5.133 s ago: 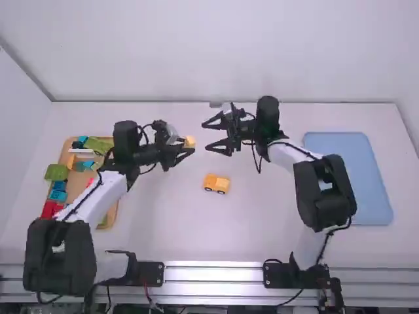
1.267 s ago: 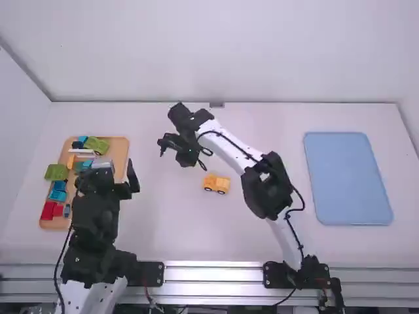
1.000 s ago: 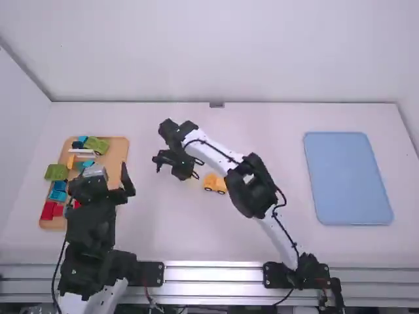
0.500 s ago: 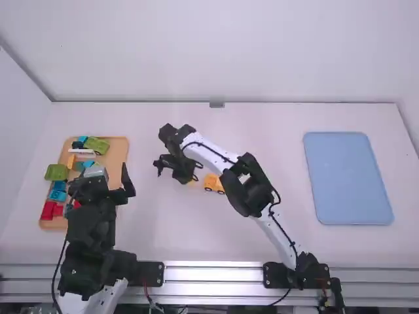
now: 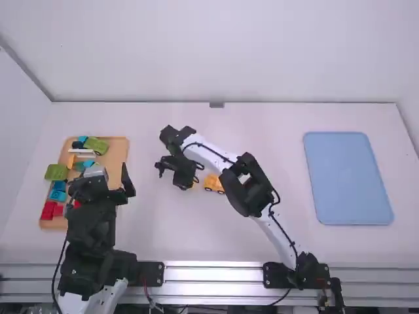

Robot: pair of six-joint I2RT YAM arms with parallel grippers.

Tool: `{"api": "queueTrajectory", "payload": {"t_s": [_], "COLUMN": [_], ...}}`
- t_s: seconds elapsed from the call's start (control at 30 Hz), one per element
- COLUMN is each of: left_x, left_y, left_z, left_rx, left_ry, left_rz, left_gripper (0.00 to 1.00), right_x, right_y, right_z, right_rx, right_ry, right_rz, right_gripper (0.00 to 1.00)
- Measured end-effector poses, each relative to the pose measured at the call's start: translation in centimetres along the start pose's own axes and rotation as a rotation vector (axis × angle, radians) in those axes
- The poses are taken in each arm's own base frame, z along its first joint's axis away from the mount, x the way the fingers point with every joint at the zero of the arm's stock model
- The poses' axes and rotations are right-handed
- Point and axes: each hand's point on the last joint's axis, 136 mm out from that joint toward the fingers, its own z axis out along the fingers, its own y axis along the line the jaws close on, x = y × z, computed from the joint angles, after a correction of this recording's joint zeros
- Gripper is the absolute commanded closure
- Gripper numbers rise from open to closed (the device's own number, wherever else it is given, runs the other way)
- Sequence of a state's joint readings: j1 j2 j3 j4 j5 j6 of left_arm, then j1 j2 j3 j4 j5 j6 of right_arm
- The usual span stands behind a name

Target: Assemble lego blocks to make yellow taxi

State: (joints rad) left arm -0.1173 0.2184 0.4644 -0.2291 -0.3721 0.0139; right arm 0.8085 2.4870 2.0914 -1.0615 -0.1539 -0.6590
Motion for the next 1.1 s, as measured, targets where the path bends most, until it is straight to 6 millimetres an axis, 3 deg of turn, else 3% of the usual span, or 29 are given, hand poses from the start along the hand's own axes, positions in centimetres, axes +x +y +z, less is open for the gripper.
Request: {"api": "queueTrajectory", "payload": {"t_s": [0.1,0.13,0.17,0.2,0.43,0.53,0.63,0.8,0.97,1.1], "left_x": [0.0,0.0,0.0,0.0,1.0,1.1,2.4,4.6,4.7,5.5], "left_y": [0.0,0.0,0.0,0.0,-0.3,-1.5,-3.0,-4.8,-7.9,-10.2], "left_z": [0.0,0.0,0.0,0.0,0.3,1.0,2.2,4.7,7.9,10.3], "left_rx": [0.000,0.000,0.000,0.000,0.007,0.062,0.116,0.165,0.276,0.368], "left_ry": [0.000,0.000,0.000,0.000,0.022,0.034,0.098,0.249,0.381,0.508], "left_rz": [0.000,-0.005,-0.016,-0.018,-0.033,-0.028,0.000,0.061,0.131,0.199], "left_gripper": [0.01,0.01,0.01,0.01,0.01,0.01,0.01,0.01,0.01,0.01], "right_x": [-0.7,-1.0,-1.2,-1.2,-2.3,-2.4,-1.9,-1.0,-0.6,0.2], "right_y": [-0.4,-0.7,-1.1,-1.1,-3.7,-5.3,-6.3,-8.3,-12.3,-13.2], "right_z": [-0.8,-1.4,-2.4,-2.5,-10.9,-15.0,-17.0,-18.5,-20.0,-20.2], "right_rx": [0.016,0.025,0.033,0.035,0.085,0.118,0.129,0.173,0.333,0.361], "right_ry": [-0.022,-0.033,-0.045,-0.045,-0.176,-0.273,-0.320,-0.356,-0.381,-0.374], "right_rz": [-0.005,-0.002,-0.001,-0.002,0.042,0.066,0.089,0.141,0.290,0.352], "right_gripper": [0.20,0.03,0.02,0.02,0.02,0.02,0.02,0.02,0.02,0.02]}}
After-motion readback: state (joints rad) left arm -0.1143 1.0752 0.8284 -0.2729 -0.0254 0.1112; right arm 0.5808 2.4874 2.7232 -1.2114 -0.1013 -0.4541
